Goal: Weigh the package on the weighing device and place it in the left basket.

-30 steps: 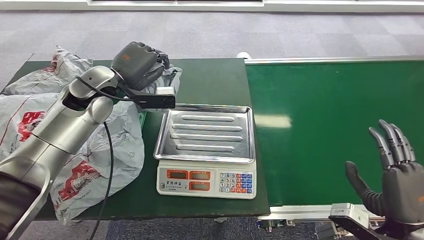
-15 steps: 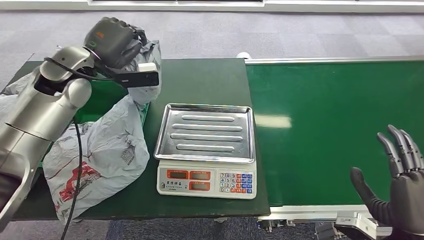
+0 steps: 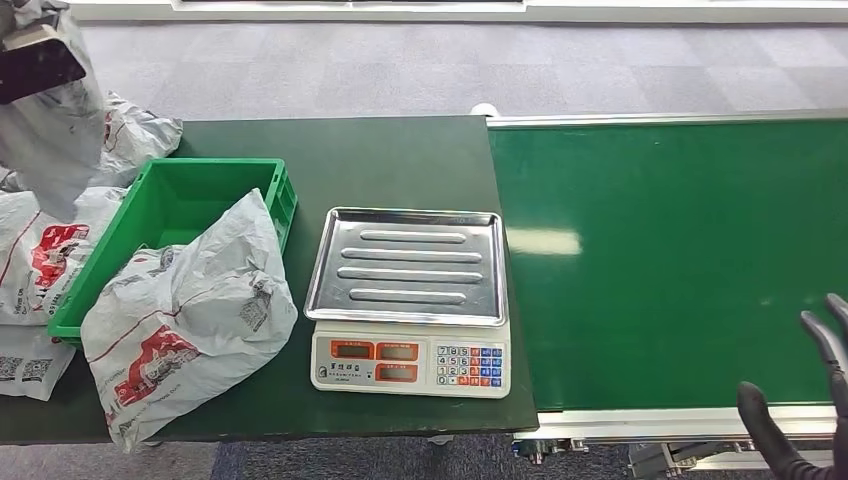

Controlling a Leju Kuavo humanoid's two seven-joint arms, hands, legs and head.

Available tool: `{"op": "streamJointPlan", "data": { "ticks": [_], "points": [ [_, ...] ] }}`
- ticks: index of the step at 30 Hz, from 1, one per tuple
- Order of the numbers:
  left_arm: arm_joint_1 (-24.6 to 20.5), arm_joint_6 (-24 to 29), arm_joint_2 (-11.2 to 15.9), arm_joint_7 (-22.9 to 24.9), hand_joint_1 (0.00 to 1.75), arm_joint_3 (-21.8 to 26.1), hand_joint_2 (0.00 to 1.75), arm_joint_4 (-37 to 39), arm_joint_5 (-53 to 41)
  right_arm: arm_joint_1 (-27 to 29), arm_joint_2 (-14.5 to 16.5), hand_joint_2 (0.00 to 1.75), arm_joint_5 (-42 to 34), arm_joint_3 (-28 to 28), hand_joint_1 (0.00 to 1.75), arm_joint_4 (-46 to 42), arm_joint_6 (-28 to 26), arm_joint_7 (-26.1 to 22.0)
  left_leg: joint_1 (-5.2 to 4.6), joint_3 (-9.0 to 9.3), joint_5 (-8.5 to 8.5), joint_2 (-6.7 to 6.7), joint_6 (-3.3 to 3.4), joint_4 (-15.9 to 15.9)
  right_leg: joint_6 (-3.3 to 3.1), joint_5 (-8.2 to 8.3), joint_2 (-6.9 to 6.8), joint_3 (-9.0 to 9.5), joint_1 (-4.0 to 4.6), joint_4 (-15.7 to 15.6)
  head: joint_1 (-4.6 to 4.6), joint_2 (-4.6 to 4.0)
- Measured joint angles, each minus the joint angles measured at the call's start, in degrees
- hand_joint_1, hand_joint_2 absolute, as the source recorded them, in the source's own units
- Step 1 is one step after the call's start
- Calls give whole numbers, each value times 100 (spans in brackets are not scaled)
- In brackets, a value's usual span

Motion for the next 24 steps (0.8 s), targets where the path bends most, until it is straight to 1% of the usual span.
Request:
{"op": "streamJointPlan", "data": {
  "ticks": [2, 3, 6, 7, 9, 11, 12, 14, 17, 21, 23, 24],
  "points": [
    [810, 157, 274, -199, 175, 477, 175, -264, 198, -9, 224, 175, 0, -196, 0, -75, 217, -194, -12, 40, -12, 14, -8, -12, -10, -15, 11, 24, -12, 0, -2, 0],
    [1274, 207, 367, -294, 142, 737, 175, -427, 262, -20, 319, 175, 6, -271, 0, -95, 282, -252, -14, 52, -17, 20, -11, -15, -13, -21, 16, 32, -14, -1, -3, 0],
    [2652, 245, 483, -514, 11, 1435, 175, -966, 271, -77, 507, 175, 22, -408, 0, -121, 380, -329, -15, 57, -25, 25, -12, -16, -18, -29, 19, 36, -11, -4, 6, 0],
    [3165, 242, 484, -575, 0, 1667, 175, -1221, 208, -93, 542, 175, 21, -433, 0, -126, 402, -332, -19, 62, -31, 32, -10, -16, -16, -31, 27, 38, -16, -5, 9, 0],
    [4306, 238, 388, -698, 0, 2136, 175, -1862, -14, -112, 608, 175, 40, -461, 0, -126, 442, -355, -30, 78, -45, 57, -6, -18, -11, -36, 55, 41, -30, -5, 17, 0],
    [5366, 265, 163, -794, 0, 2475, 175, -2477, -341, -141, 681, 175, 140, -454, 0, -122, 428, -395, -32, 83, -60, 80, -1, -17, -7, -41, 80, 41, -32, -5, 19, 0],
    [5803, 295, 9, -819, 0, 2576, 175, -2739, -514, -163, 707, 175, 210, -429, 0, -116, 386, -388, -32, 82, -66, 87, 2, -17, -5, -43, 87, 41, -32, -5, 19, 0],
    [6433, 343, -292, -828, 0, 2648, 175, -3136, -748, -214, 725, 175, 328, -331, 0, -93, 264, -291, -32, 80, -72, 87, 9, -16, 3, -48, 84, 45, -33, -7, 19, 0],
    [6973, 349, -615, -771, 0, 2643, 175, -3544, -855, -293, 706, 175, 401, -154, 0, -42, 106, -94, -32, 76, -75, 63, 15, -14, 12, -54, 57, 55, -33, -10, 20, 0],
    [7307, 300, -857, -780, 0, 2611, 175, -3880, -926, -340, 640, 175, 420, 23, 0, 20, -19, 44, -32, 74, -75, 26, 16, -14, 20, -61, 15, 67, -33, -11, 19, 0],
    [7408, 297, -1007, -802, 0, 2506, 175, -4030, -1034, -392, 620, 175, 462, 128, 0, 57, -96, 103, -31, 74, -75, 16, 17, -14, 20, -62, 4, 70, -32, -11, 19, 0],
    [7437, 316, -1082, -787, 0, 2424, 131, -4099, -1085, -417, 606, 175, 491, 190, 0, 78, -145, 147, -30, 74, -74, 12, 17, -14, 20, -62, 0, 71, -32, -11, 19, 0]
  ]
}}
